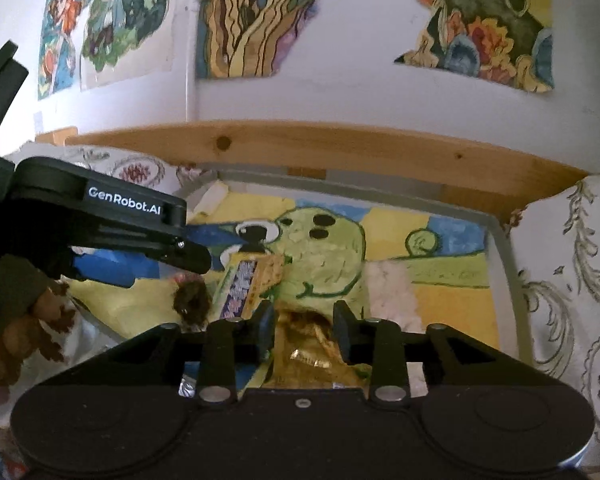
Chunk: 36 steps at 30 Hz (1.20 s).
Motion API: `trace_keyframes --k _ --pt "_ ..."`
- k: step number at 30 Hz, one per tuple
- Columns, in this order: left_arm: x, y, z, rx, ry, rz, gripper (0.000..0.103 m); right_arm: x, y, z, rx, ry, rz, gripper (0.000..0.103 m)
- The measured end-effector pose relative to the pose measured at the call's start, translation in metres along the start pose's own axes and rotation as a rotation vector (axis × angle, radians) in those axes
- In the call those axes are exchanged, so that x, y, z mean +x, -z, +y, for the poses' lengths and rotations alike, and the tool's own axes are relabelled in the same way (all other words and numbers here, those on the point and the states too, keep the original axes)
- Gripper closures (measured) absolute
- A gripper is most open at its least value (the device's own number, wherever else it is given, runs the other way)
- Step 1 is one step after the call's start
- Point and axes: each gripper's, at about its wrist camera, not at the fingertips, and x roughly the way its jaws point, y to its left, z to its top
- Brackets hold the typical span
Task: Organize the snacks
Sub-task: 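Carry the jerky pack with the left tool while the right tool carries the gold wrapper to the tray, then open both tools over the tray to drop the jerky pack and gold wrapper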
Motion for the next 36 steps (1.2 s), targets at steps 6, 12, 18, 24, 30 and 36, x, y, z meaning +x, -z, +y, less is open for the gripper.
trace_keyframes --k 6,12,18,24,30,36 --pt "-0.033 -0.004 -0.002 0.002 0.001 -0.074 0.006 -0.031 -0.012 -0.002 0.016 0.012 -0.060 0.042" --pt "-0.074 0.001 -0.004 0.021 -0.010 -0.169 0.001 -0.068 -0.021 -0.001 0.008 0.028 -0.124 0.025" --pt "-0.118 0.019 -0.007 0.082 -0.056 -0.295 0.000 -0.108 -0.028 -0.001 0.035 0.021 -0.183 0.016" --pt "-0.159 0.040 -0.011 0.109 -0.081 -0.385 0.000 -0.147 -0.026 0.001 0.052 0.012 -0.248 0.008" --pt "-0.193 0.068 -0.015 0.123 -0.088 -0.434 0.000 -0.181 -0.013 0.002 0.075 0.012 -0.278 0.005" --pt "-0.221 0.096 -0.015 0.132 -0.087 -0.467 0.000 -0.217 0.005 0.005 0.106 0.000 -0.305 0.001"
